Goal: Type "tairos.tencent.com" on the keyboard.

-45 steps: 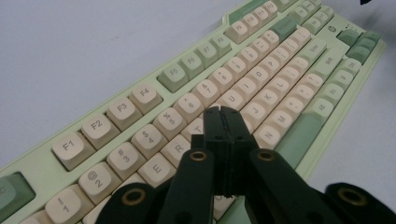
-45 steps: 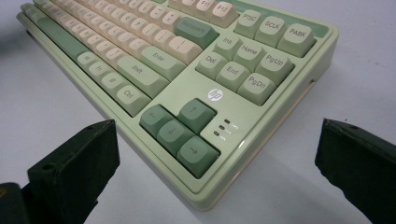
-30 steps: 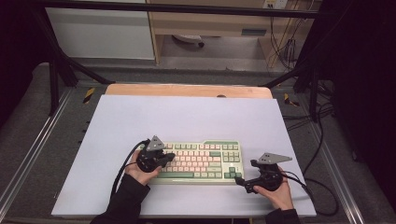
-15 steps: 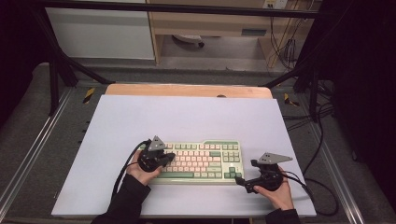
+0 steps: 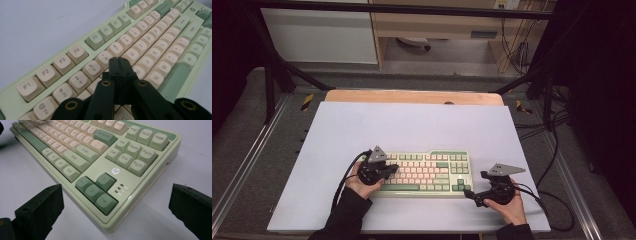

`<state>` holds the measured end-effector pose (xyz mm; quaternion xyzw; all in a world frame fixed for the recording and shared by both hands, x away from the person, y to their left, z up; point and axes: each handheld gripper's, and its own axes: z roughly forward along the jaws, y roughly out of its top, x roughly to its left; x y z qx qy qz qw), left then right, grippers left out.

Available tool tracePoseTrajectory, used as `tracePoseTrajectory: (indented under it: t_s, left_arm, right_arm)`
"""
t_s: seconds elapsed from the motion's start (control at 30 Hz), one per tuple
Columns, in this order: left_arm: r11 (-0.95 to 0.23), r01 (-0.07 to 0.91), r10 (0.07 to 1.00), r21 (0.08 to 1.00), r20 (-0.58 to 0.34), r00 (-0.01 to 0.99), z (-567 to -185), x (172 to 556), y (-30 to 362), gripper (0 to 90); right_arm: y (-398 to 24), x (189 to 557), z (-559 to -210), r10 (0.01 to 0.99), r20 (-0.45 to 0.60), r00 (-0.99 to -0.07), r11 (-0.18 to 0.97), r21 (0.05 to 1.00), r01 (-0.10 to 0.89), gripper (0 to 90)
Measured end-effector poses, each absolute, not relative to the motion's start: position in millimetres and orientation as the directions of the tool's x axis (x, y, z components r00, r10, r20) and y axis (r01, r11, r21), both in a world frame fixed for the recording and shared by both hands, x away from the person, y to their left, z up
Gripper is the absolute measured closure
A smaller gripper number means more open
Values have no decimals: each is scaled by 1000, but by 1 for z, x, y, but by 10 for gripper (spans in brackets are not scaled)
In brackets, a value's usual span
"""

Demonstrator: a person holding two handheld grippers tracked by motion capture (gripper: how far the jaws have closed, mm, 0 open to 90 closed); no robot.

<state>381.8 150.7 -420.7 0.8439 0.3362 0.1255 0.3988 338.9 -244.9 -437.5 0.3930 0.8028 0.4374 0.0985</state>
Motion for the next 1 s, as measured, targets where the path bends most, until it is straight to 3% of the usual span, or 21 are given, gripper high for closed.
tracePoseTrajectory:
  t_s: [1.0]
  left_arm:
    - [-445,480,689,756,-53,722,-415,364,197,899]
  right_arm:
    - [-244,339,-438,717,183,-673,312,779,544,4]
